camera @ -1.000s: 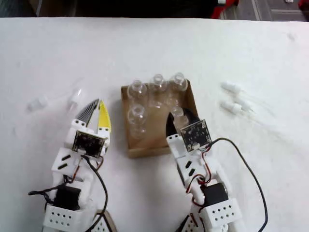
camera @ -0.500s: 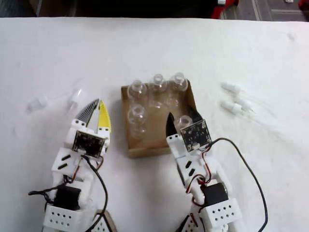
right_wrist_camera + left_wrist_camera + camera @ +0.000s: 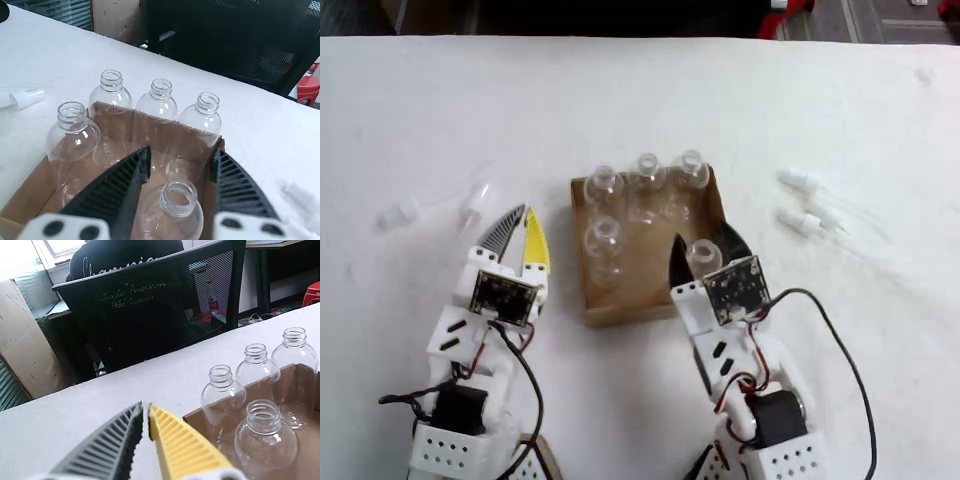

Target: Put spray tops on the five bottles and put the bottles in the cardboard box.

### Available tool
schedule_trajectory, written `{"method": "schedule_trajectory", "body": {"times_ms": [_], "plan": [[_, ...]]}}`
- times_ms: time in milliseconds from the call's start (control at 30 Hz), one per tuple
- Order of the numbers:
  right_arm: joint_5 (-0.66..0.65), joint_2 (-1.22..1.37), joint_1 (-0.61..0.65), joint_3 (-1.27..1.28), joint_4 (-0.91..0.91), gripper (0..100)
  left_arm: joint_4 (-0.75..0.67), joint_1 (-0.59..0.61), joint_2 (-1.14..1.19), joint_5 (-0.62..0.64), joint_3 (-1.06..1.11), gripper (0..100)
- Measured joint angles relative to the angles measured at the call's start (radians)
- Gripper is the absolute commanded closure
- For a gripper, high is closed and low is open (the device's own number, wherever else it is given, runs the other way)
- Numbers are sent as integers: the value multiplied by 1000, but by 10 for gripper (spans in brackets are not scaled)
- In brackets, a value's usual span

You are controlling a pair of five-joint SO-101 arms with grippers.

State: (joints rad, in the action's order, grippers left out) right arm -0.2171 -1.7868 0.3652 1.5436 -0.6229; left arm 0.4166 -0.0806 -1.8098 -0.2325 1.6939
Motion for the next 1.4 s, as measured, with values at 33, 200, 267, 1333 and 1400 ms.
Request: {"method": "schedule_trajectory", "body": {"times_ms": [33, 200, 267, 1333, 1400], "plan": [[0, 3, 0, -14, -9, 829, 0, 0, 0, 0, 0, 973], [0, -11, -8, -44, -21, 832, 0, 0, 0, 0, 0, 973], [3, -12, -35, -84, -52, 833, 0, 0, 0, 0, 0, 973], [-226, -9, 425, -5, -448, 982, 0, 57, 0, 40, 0, 975], [-226, -8, 450, 0, -439, 983, 0, 57, 0, 40, 0, 975]]}}
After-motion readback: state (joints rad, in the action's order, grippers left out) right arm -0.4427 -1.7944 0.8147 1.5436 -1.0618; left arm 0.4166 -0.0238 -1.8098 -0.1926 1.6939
